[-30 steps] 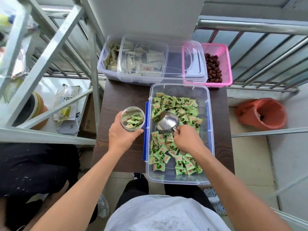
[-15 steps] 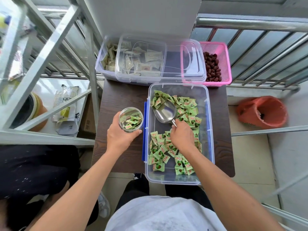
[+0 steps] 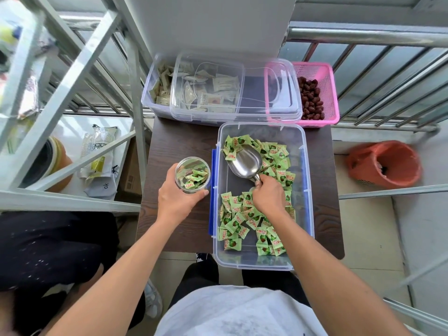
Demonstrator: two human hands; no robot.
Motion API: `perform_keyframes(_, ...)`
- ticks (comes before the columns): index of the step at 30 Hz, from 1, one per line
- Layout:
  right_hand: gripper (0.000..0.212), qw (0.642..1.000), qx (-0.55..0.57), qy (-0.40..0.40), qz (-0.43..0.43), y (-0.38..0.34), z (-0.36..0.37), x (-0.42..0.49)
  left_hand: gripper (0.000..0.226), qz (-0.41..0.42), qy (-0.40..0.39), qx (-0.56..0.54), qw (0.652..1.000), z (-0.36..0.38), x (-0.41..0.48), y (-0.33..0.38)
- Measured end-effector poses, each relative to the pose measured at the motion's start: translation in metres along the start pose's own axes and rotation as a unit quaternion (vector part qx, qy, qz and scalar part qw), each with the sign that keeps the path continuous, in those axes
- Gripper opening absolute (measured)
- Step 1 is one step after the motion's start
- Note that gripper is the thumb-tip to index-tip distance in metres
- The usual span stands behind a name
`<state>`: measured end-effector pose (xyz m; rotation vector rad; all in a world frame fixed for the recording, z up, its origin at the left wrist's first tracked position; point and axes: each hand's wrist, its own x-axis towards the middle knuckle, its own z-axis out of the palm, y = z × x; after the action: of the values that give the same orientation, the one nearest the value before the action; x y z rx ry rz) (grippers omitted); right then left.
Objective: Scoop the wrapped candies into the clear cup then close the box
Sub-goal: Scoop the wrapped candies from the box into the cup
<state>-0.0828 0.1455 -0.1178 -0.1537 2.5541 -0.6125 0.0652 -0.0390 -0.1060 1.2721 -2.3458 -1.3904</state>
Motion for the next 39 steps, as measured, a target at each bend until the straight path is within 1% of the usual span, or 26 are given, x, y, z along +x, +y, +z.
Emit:
perform_keyframes(3, 0.027, 0.999, -0.029, 0.021, -0.004, 0.005, -0.002, -0.004, 0.09, -0.004, -0.004, -0.001, 1.0, -0.001, 0.001, 0.001)
perform_keyframes(5, 0.023, 0.999, -0.036, 0.022, -0.004, 0.01, -0.003, -0.006, 0.09, -0.006, -0.005, -0.004, 1.0, -0.002, 0.001, 0.001)
perform_keyframes(7, 0.016, 1.0, 0.0, -0.001, 0.009, 0.011, -0.002, -0.004, 0.091, -0.006, -0.007, -0.005, 1.0, -0.002, -0.001, 0.001)
perform_keyframes(9, 0.019, 0.997, 0.064, -0.046, 0.026, 0.008, 0.001, 0.004, 0.09, -0.005, -0.007, -0.005, 1.0, -0.003, -0.002, 0.002)
perform_keyframes(11, 0.023, 0.992, 0.097, -0.077, 0.034, 0.003, 0.004, 0.01, 0.09, -0.006, -0.006, -0.005, 1.0, -0.003, -0.002, 0.002)
perform_keyframes(17, 0.019, 0.991, 0.124, -0.043, 0.017, 0.015, 0.008, -0.001, 0.089, -0.002, -0.013, -0.005, 1.0, -0.005, -0.004, 0.003)
perform_keyframes(24, 0.019, 0.988, 0.139, -0.06, 0.006, 0.023, -0.003, -0.013, 0.088, 0.004, -0.016, 0.002, 1.0, -0.006, -0.008, 0.003)
perform_keyframes(30, 0.017, 0.987, 0.135, -0.081, -0.016, 0.028, -0.028, -0.022, 0.09, 0.015, -0.013, 0.005, 1.0, -0.008, -0.011, 0.001)
perform_keyframes(35, 0.016, 0.985, 0.123, -0.107, -0.057, 0.026, -0.071, -0.037, 0.091, 0.025, -0.019, 0.015, 0.999, -0.01, -0.012, 0.001)
perform_keyframes(39, 0.016, 0.98, 0.072, -0.149, -0.108, 0.009, -0.114, -0.055, 0.091, 0.04, -0.023, 0.023, 0.999, -0.011, -0.014, 0.003)
